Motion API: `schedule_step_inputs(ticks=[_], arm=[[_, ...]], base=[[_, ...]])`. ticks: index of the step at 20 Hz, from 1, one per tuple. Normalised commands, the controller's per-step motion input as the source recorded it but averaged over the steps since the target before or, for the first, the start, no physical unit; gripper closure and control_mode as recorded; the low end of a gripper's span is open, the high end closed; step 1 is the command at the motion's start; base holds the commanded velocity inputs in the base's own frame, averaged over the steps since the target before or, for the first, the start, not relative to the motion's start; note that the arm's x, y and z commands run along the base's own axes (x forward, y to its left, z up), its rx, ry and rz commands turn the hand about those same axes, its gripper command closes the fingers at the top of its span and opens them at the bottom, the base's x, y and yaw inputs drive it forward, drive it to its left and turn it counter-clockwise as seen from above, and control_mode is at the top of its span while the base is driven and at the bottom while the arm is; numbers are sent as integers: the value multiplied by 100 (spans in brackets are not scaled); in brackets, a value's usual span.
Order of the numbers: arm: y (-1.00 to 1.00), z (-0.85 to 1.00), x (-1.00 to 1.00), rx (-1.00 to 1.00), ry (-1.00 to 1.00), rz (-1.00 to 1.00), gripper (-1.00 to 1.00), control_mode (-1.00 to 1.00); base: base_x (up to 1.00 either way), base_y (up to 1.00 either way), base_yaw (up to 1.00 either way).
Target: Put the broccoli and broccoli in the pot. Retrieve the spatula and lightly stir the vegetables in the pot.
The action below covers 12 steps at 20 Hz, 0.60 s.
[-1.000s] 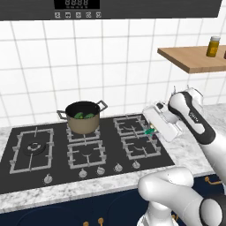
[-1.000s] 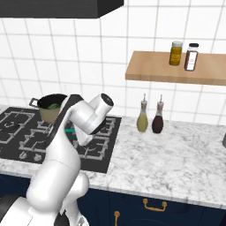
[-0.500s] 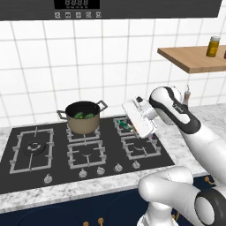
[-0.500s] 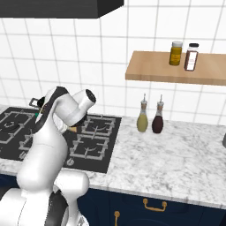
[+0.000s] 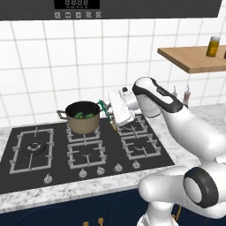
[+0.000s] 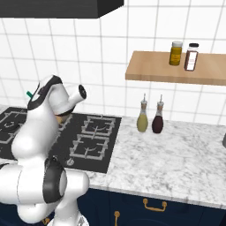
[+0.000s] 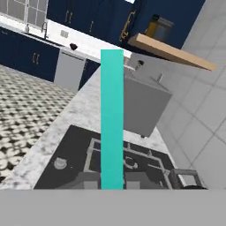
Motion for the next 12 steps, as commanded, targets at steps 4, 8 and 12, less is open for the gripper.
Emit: schedule_step_inputs(ticks=[4, 8, 12], arm=[[22, 20, 42, 22, 5, -10, 100, -100], [64, 0, 43, 9, 0, -13, 100, -100], [52, 1, 61, 1, -3, -17, 100, -100]], base=[[0, 0, 0], [0, 0, 0], [0, 0, 0]])
